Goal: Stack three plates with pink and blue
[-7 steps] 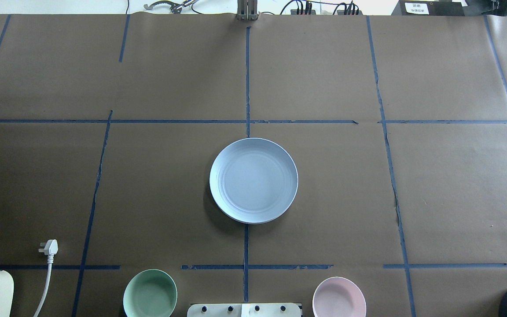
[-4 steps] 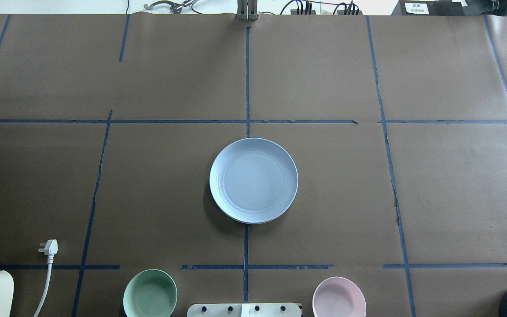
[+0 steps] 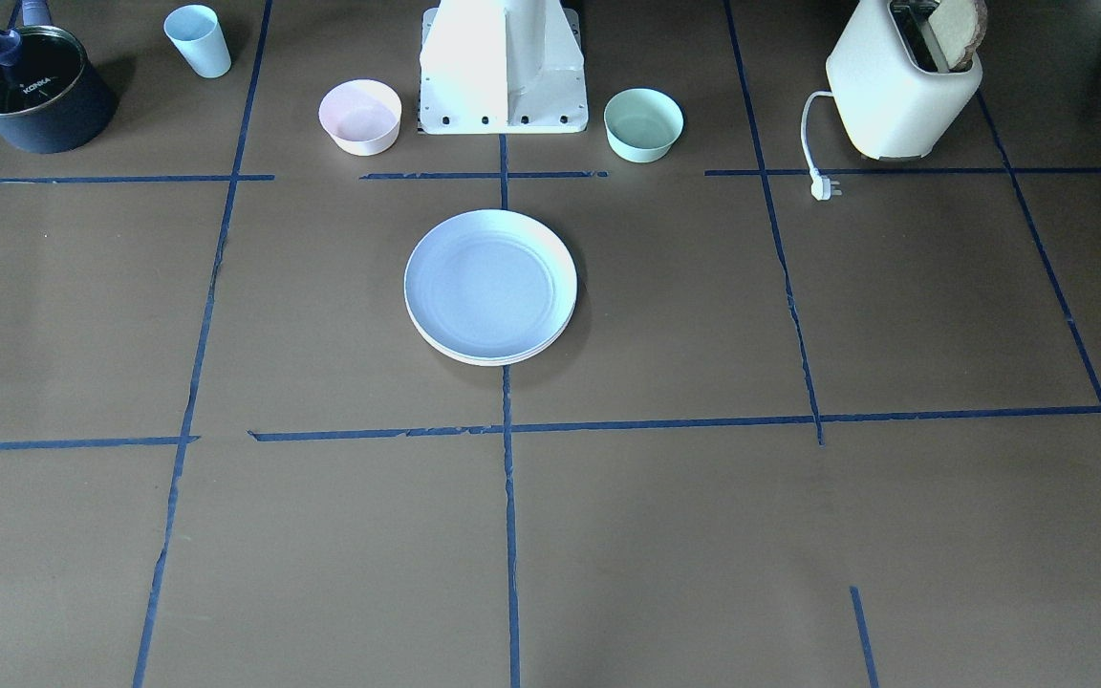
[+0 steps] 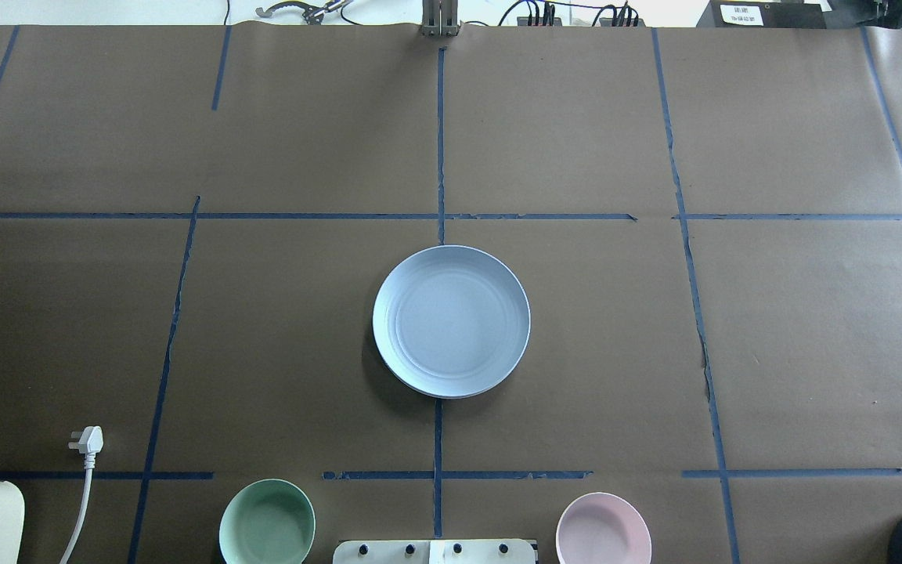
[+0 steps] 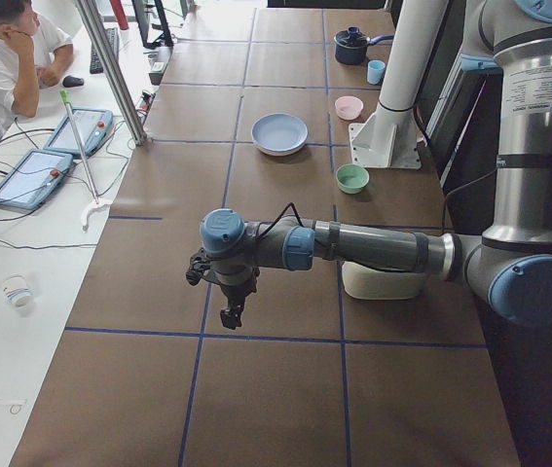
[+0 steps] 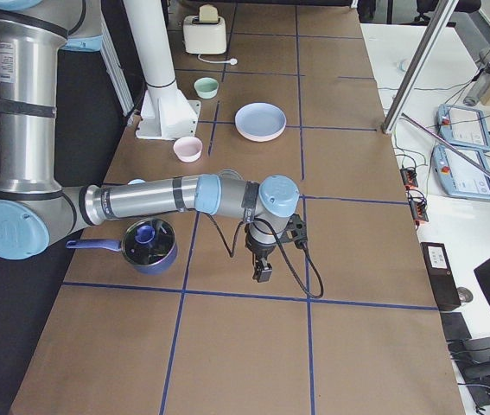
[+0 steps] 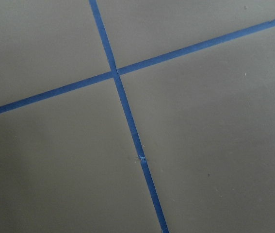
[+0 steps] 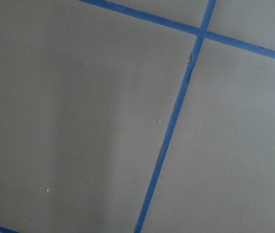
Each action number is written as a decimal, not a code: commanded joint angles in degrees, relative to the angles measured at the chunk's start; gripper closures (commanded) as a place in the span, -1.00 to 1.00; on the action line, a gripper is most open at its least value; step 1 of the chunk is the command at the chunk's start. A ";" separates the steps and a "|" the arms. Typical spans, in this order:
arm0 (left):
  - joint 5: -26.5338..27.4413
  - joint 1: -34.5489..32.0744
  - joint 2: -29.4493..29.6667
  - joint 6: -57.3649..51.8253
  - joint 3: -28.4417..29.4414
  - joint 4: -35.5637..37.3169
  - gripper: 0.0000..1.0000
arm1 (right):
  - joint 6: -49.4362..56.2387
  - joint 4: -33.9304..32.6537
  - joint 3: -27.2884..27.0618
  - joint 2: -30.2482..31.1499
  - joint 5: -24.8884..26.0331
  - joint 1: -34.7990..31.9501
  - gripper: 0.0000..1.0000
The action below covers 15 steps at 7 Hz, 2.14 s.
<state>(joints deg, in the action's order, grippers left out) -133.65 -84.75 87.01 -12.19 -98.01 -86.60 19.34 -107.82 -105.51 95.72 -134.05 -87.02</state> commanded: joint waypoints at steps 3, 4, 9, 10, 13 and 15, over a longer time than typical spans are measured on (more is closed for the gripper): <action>-3.46 -0.06 -0.44 0.23 0.01 -0.15 -1.00 | -0.54 0.42 2.56 0.60 -2.35 0.36 -1.00; -3.46 -0.06 -0.44 0.23 -0.08 -0.24 -1.00 | -0.54 0.42 3.54 0.78 -2.96 0.53 -1.00; -3.20 -0.06 -1.23 -0.20 -0.95 -1.11 -1.00 | -0.54 0.42 1.28 1.57 -2.79 0.45 -1.00; -2.68 -0.15 -2.45 -0.12 -1.83 -1.12 -1.00 | -0.54 0.42 0.83 1.49 -2.71 0.44 -1.00; -2.94 -0.33 -2.90 0.32 -2.62 -4.09 -1.00 | -1.06 0.42 0.57 0.87 -2.27 -0.34 -1.00; -2.58 -1.20 -2.20 0.06 -1.58 -3.49 -1.00 | -2.64 2.33 0.74 0.96 -2.09 -1.31 -1.00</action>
<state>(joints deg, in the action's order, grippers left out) -136.35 -85.55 84.73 -11.94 -100.33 -90.06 17.35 -106.90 -104.74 96.56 -136.22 -87.73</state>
